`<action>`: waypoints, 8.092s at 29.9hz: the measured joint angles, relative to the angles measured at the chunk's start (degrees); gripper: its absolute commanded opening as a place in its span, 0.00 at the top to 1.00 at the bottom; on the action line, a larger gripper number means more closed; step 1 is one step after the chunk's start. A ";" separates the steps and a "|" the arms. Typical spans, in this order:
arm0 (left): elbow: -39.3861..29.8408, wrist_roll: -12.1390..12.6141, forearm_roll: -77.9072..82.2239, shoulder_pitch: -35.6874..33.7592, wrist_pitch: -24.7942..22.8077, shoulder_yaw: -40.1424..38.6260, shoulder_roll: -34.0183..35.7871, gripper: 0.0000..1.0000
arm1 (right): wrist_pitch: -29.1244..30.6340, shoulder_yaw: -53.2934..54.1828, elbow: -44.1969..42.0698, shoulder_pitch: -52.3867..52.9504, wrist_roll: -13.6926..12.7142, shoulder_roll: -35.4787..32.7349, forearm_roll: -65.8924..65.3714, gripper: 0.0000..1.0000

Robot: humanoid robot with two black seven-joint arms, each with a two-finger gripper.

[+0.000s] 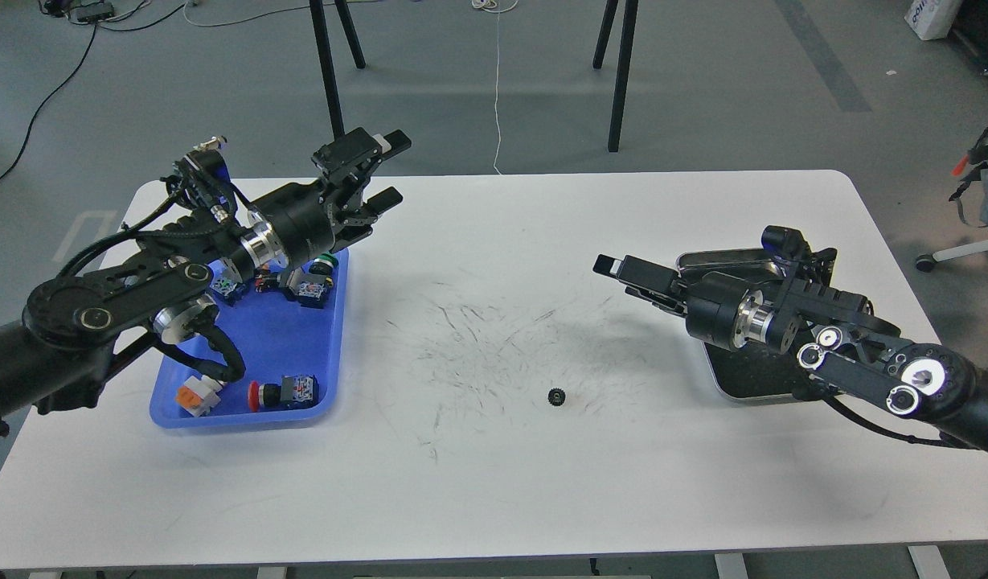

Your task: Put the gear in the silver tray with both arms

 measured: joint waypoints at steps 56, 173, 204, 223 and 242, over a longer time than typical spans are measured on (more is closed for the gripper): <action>-0.15 0.00 6.63 1.31 3.06 0.38 -1.27 0.00 | -0.14 -32.27 0.11 24.71 -0.02 17.75 -39.95 0.04; -0.02 0.00 9.32 0.47 3.94 0.37 -3.47 0.00 | 18.52 -40.57 -8.19 37.23 0.00 6.31 -39.75 0.81; -0.02 0.00 9.31 0.69 3.84 -0.05 -4.30 0.00 | 17.41 -33.05 -25.04 25.48 0.00 4.05 -39.34 0.80; -0.06 0.00 10.28 1.06 3.87 -0.18 -4.69 0.00 | 15.21 -22.88 -28.91 18.42 0.00 4.67 -39.32 0.80; -0.05 0.00 10.37 1.28 3.94 -0.17 -5.14 0.00 | 13.73 -21.41 -32.97 16.20 -0.01 7.46 -35.04 0.78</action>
